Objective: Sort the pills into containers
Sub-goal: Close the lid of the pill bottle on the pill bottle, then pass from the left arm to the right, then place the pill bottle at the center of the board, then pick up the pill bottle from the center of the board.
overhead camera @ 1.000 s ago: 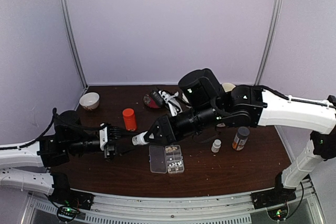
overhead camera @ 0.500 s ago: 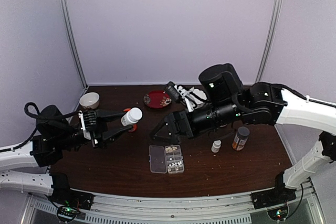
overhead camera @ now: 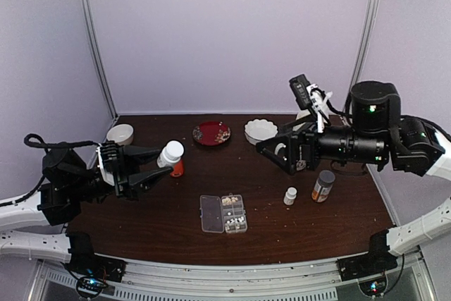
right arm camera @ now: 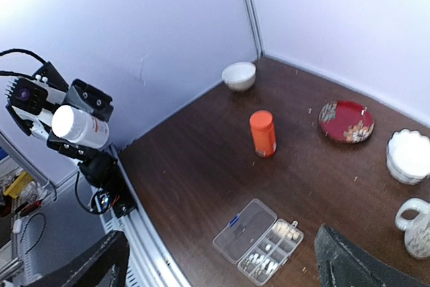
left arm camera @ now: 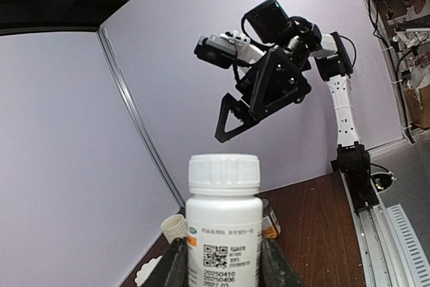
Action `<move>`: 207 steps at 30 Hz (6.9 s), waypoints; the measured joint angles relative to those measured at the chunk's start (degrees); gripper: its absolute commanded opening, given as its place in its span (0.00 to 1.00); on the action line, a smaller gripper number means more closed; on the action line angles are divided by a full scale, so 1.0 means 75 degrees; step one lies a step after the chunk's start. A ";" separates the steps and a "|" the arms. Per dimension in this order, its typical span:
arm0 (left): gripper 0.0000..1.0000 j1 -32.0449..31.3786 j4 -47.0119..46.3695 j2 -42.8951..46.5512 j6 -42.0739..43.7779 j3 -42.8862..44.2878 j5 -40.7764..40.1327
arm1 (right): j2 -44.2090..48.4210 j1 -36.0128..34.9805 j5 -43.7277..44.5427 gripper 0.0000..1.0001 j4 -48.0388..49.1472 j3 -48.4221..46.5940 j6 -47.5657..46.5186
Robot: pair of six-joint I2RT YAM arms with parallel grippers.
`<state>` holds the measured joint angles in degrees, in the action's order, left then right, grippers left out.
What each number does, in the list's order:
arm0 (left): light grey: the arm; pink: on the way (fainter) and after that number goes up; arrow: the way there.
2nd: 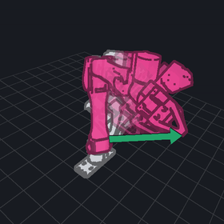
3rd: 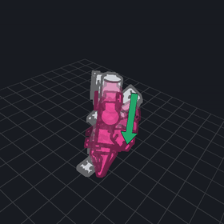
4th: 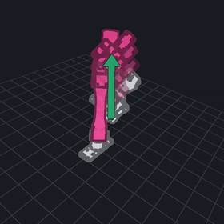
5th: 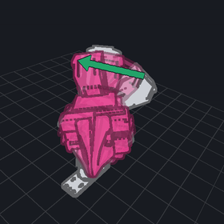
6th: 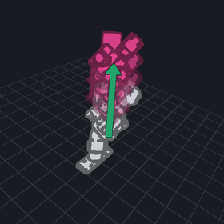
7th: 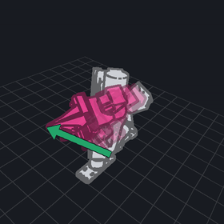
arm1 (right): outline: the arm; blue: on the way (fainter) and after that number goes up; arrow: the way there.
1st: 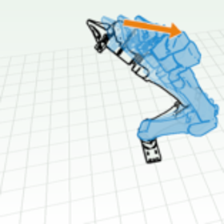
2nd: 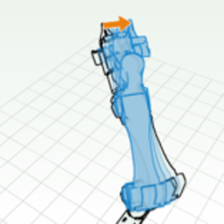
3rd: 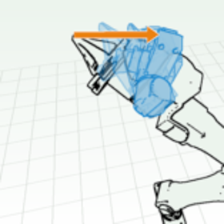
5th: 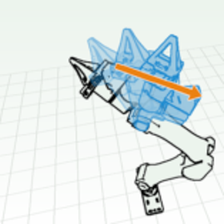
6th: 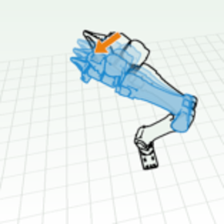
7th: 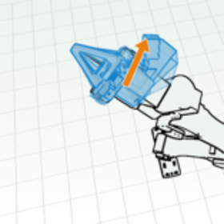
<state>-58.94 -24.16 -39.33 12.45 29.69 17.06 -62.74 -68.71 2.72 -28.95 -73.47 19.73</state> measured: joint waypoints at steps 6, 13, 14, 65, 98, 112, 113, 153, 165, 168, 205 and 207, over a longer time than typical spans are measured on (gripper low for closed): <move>0.00 0.0000 -0.0265 -0.0169 -0.0332 0.0000 0.0216 | 0.1224 0.0166 -0.0350 0.97 0.1702 0.1475 -0.1443; 0.00 0.0000 -0.0172 -0.0638 -0.0659 0.0105 0.0810 | -0.0009 -0.0073 -0.2474 0.91 0.0804 -0.0239 -0.4401; 0.00 0.0000 -0.0099 -0.0708 -0.0676 0.0169 0.0871 | -0.0277 -0.0152 -0.2567 0.89 0.0562 -0.0536 -0.4785; 0.00 -0.0003 0.2436 -0.1935 -0.0440 0.1515 0.2174 | -0.3127 -0.1061 -0.1824 0.34 -0.1760 -0.2914 -0.7659; 0.00 -0.0087 0.2844 -0.1562 -0.0289 0.1495 0.1626 | -0.2914 -0.1128 -0.1454 0.08 -0.0627 -0.2002 -0.5861; 0.00 -0.0128 0.2801 -0.1568 -0.0178 0.1422 0.1247 | -0.2789 -0.1061 -0.1355 0.09 -0.0265 -0.1614 -0.4374; 0.00 -0.0134 0.2774 -0.1568 -0.0169 0.1413 0.1212 | -0.2789 -0.1046 -0.1358 0.08 -0.0262 -0.1614 -0.4348; 0.97 0.2503 0.6280 -0.4197 -0.4575 0.3229 -0.4494 | -0.4575 0.2786 -0.0498 0.08 -0.1775 -0.0420 -0.2401; 0.97 0.2801 0.6819 -0.5613 -0.4666 0.4036 -0.4336 | -0.6872 0.2804 -0.0160 0.25 -0.2247 -0.2629 -0.2850; 0.97 0.3042 0.6936 -0.5901 -0.4715 0.4197 -0.4249 | -0.7271 0.2824 -0.0146 0.30 -0.2436 -0.3028 -0.2935; 0.72 0.3526 0.7746 -0.8177 -0.4899 0.6003 -0.3465 | -0.4269 0.2908 -0.1422 0.68 -0.1577 -0.2052 -0.3165; 0.62 0.3555 0.7758 -0.8218 -0.4916 0.6003 -0.3465 | -0.4089 0.2908 -0.1577 0.68 -0.1472 -0.1862 -0.3139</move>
<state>-32.27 34.02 -100.97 -24.43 74.72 -8.93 -93.41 -46.89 -9.10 -39.99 -87.44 -3.81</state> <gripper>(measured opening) 0.733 0.680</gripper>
